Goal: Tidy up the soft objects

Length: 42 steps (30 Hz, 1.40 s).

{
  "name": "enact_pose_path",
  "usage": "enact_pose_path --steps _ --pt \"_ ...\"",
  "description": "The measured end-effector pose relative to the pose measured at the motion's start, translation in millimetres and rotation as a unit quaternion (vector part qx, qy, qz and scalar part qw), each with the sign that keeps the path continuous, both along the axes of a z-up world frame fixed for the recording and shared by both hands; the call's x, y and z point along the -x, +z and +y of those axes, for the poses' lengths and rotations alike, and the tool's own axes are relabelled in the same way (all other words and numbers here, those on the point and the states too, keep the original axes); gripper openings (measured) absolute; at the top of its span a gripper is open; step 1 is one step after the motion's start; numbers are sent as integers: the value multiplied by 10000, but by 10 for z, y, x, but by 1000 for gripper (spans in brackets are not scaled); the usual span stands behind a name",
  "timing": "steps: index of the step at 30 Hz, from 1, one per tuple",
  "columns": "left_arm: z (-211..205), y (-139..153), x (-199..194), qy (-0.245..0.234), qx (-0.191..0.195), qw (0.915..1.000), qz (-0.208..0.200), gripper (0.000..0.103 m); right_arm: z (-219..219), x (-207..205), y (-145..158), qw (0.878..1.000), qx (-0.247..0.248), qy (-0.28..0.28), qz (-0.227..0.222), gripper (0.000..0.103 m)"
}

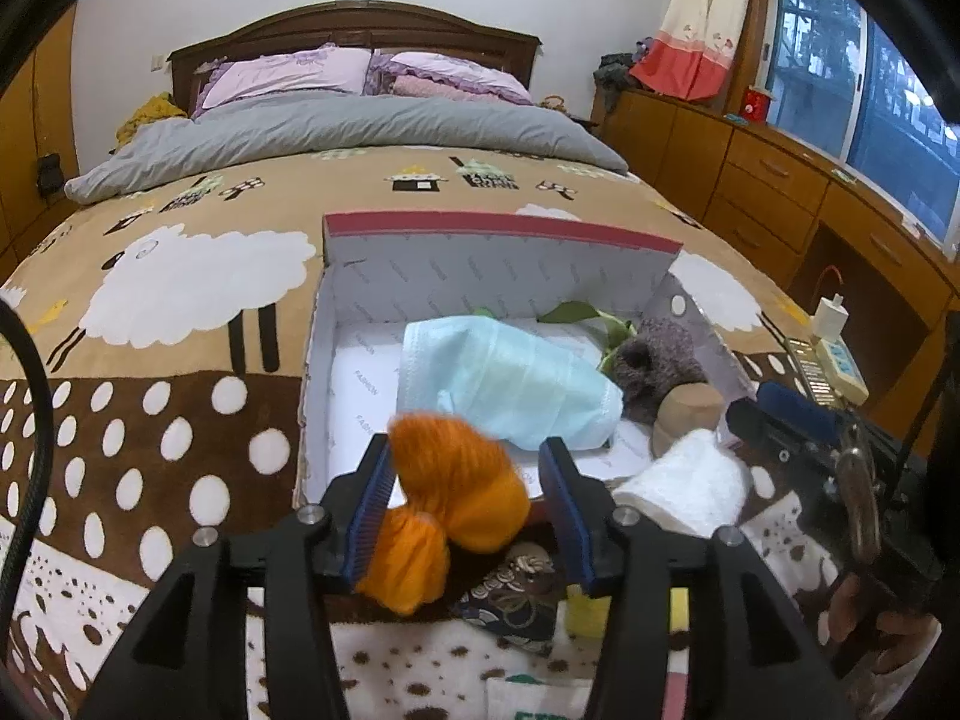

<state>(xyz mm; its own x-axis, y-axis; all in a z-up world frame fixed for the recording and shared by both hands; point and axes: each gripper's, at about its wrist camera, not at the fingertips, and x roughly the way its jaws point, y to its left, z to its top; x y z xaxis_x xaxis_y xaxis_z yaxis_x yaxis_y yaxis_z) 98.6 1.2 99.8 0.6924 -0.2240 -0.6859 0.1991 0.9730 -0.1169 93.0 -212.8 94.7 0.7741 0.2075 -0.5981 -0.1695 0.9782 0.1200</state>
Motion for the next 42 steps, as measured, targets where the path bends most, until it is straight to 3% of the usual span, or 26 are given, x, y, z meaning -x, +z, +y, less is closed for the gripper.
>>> enact_pose_path --steps 11,31,36,42 --pt "-20 92 132 -113 -59 9999 -112 57 -9 159 117 9999 -76 82 -63 44" --pt "75 -308 404 -212 -206 9979 580 57 -3 308 123 9999 53 122 72 44" --pt "82 -346 418 -295 -51 9975 637 38 -4 359 97 9998 58 136 148 44" --pt "105 -196 462 -258 15 9988 404 35 23 405 91 9996 89 215 186 44"
